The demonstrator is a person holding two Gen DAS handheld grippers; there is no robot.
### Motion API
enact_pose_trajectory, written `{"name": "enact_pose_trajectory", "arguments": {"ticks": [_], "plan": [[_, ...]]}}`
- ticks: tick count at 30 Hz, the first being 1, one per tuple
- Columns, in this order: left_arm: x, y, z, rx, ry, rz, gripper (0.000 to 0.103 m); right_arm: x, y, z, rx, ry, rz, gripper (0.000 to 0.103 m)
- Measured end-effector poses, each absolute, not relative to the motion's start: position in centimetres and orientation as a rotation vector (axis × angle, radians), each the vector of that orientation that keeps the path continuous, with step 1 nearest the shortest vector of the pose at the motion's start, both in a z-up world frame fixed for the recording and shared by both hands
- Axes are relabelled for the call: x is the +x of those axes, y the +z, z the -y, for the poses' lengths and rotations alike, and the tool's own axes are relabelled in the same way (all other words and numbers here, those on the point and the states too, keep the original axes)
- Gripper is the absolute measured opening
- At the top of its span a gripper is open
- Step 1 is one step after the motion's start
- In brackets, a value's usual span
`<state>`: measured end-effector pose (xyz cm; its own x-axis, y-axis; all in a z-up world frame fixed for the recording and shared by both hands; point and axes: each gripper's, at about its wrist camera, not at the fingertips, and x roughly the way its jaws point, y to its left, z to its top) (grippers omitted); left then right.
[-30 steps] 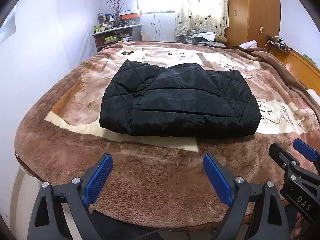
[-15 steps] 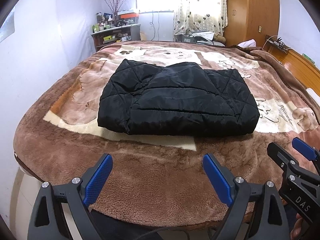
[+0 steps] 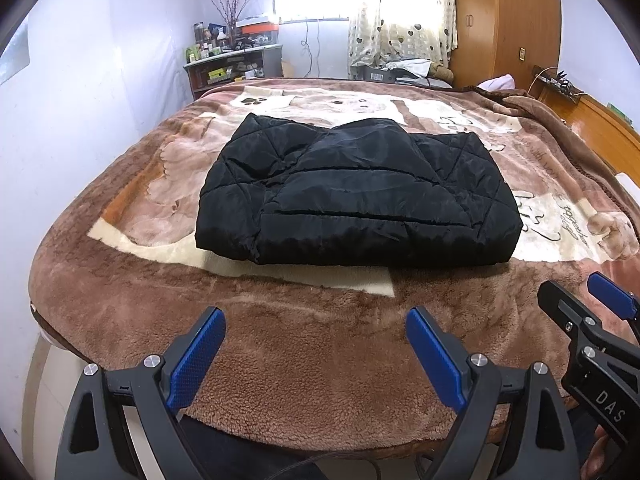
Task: Fold large clothes
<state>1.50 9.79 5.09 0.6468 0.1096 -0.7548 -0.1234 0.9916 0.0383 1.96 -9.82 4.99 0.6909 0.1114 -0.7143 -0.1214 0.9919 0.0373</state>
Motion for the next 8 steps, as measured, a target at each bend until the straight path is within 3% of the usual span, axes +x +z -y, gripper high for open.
{"name": "enact_pose_trajectory", "arguments": {"ticks": [8], "plan": [[1.59, 4.96, -9.77, -0.011, 0.137, -0.858, 0.092, 1.9, 4.85, 9.94, -0.011, 0.13, -0.8, 0.076]]}}
